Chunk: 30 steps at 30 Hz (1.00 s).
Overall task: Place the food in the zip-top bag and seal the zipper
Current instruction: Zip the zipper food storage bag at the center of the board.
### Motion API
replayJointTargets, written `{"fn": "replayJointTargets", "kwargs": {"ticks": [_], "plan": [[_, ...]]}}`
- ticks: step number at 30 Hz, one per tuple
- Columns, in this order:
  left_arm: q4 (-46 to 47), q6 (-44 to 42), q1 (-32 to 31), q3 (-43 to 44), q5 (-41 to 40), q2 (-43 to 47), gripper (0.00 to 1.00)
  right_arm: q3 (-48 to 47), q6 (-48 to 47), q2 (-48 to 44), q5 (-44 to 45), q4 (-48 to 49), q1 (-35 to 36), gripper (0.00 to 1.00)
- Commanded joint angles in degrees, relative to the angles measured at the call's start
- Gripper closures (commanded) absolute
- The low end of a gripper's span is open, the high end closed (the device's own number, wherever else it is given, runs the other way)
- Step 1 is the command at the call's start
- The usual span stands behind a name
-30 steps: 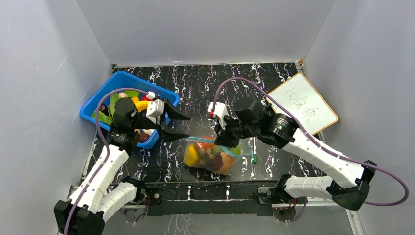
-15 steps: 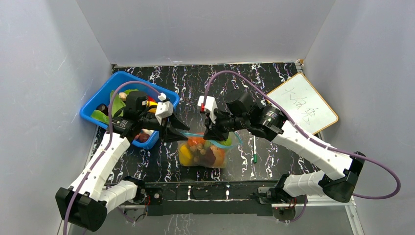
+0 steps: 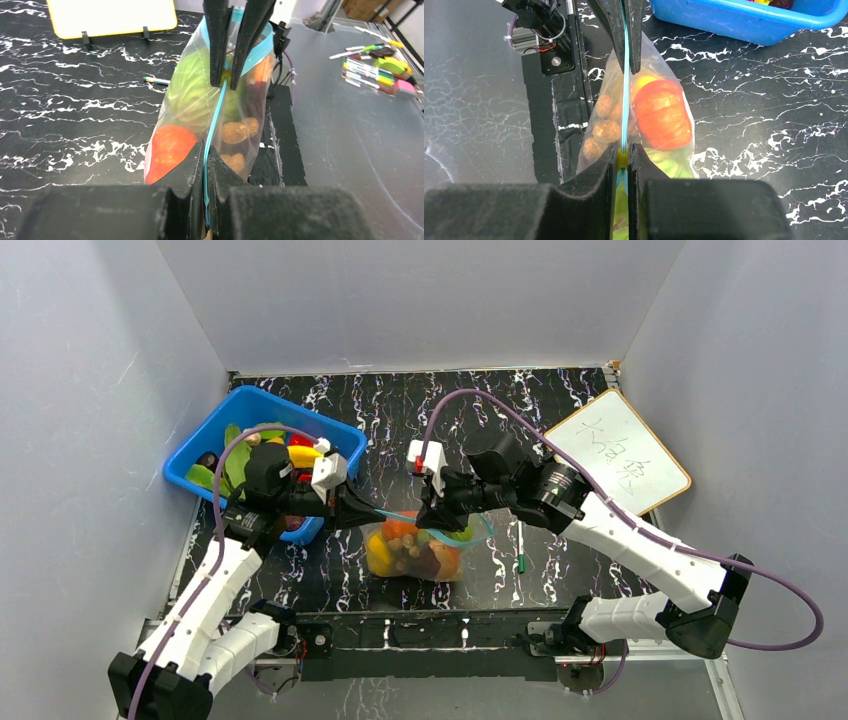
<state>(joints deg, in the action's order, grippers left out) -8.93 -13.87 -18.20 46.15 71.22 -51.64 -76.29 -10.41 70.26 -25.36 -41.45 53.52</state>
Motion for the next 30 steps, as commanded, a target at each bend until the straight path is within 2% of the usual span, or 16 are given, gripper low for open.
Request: {"fn": "replayJointTargets", "kwargs": {"ticks": [1, 4, 10, 16, 22, 26, 29, 30], "plan": [[13.8, 14.9, 0.9, -2.3, -8.9, 4.0, 1.00, 0.4, -1.2, -5.7, 1.8, 0.7, -0.1, 1.00], [18.7, 20.3, 1.9, -2.7, -10.3, 3.4, 1.00, 0.9, -1.5, -8.3, 6.3, -2.0, -0.1, 1.00], [16.8, 22.1, 6.1, -2.5, -11.4, 2.0, 1.00, 1.4, -0.5, -13.4, 10.7, -6.2, -0.1, 1.00], [26.1, 30.6, 11.8, -5.3, -8.4, 0.6, 1.00, 2.6, 1.5, -16.9, 13.4, -10.3, -0.1, 1.00], [27.9, 31.0, 12.3, -5.3, -7.3, -0.1, 1.00, 2.9, 4.4, -17.3, 13.2, -11.6, -0.1, 1.00], [27.6, 30.2, 12.3, -5.3, -6.0, 0.0, 1.00, 3.6, 5.3, -18.1, 14.3, -9.1, -0.2, 1.00], [29.3, 30.2, 12.3, -5.9, -3.3, 0.1, 1.00, 6.0, 6.9, -19.0, 17.6, -1.2, -0.1, 1.00], [29.6, 29.8, 12.3, -6.1, -2.6, 0.3, 1.00, 6.6, 7.8, -18.8, 18.3, 1.9, -0.1, 0.94]]}}
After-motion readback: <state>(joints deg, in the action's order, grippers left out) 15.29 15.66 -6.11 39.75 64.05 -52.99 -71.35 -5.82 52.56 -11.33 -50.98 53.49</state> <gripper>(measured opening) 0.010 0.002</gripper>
